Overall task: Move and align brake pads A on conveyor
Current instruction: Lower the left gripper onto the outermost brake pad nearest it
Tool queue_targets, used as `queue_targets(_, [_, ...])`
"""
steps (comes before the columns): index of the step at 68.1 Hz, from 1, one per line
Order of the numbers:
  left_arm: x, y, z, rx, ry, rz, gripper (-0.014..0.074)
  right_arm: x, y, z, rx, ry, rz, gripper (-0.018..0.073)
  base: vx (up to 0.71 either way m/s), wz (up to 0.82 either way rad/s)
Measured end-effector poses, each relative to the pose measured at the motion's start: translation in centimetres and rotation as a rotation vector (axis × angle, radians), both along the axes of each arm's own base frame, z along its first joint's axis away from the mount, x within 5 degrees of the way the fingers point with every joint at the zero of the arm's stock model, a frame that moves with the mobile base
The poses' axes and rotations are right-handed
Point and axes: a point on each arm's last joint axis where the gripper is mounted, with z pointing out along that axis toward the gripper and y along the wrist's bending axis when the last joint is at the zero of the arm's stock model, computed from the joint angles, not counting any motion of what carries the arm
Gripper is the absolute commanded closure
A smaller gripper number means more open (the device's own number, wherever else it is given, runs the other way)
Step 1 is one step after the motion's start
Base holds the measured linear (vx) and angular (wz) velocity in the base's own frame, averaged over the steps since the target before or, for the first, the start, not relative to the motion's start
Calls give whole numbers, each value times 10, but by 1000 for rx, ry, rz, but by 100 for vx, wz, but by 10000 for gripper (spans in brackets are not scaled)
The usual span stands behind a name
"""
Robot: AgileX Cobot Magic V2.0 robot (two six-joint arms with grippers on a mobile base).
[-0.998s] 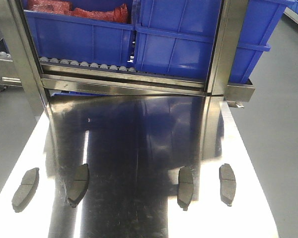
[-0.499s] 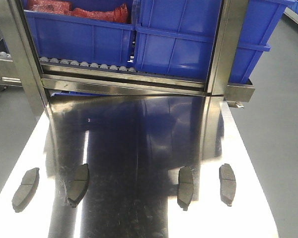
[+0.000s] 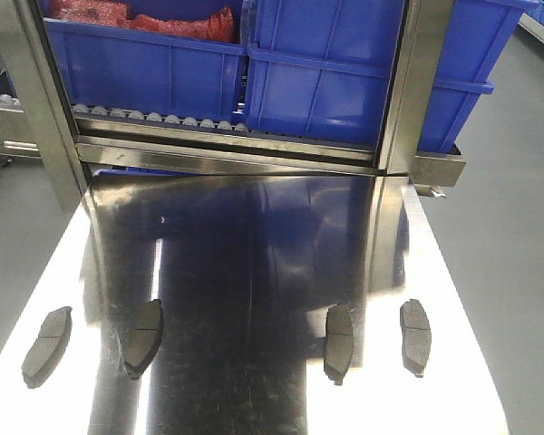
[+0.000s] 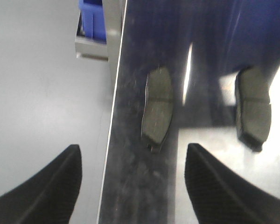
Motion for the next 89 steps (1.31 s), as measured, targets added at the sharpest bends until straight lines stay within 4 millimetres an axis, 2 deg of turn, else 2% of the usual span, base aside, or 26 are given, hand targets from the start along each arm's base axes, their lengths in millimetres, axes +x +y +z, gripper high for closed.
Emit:
queue_targets(12, [23,0,18,18,40,-45,126,0,0,0,0,0,0,571,0,0])
queue_targets(21, [50,-3,18,16,141,-114,126,0,0,0,0,0,0,571,0,0])
queue_targets(30, [80,-7,6,4,282,-182,126,0,0,0,0,0,0,571,0,0])
queue_targets(40, [113,-20,-17,-4,425,-241,126,0,0,0,0,0,0,571,0,0])
queue_targets(54, [145,-29,-42,-1,523,-232,126,0,0,0,0,0,0,571,0,0])
queue_targets(73, [158,-25,-64,18,607,-174,126,0,0,0,0,0,0,571,0,0])
queue_targets(89, [164,-26,-73,18,598,-172,126,0,0,0,0,0,0,571,0,0])
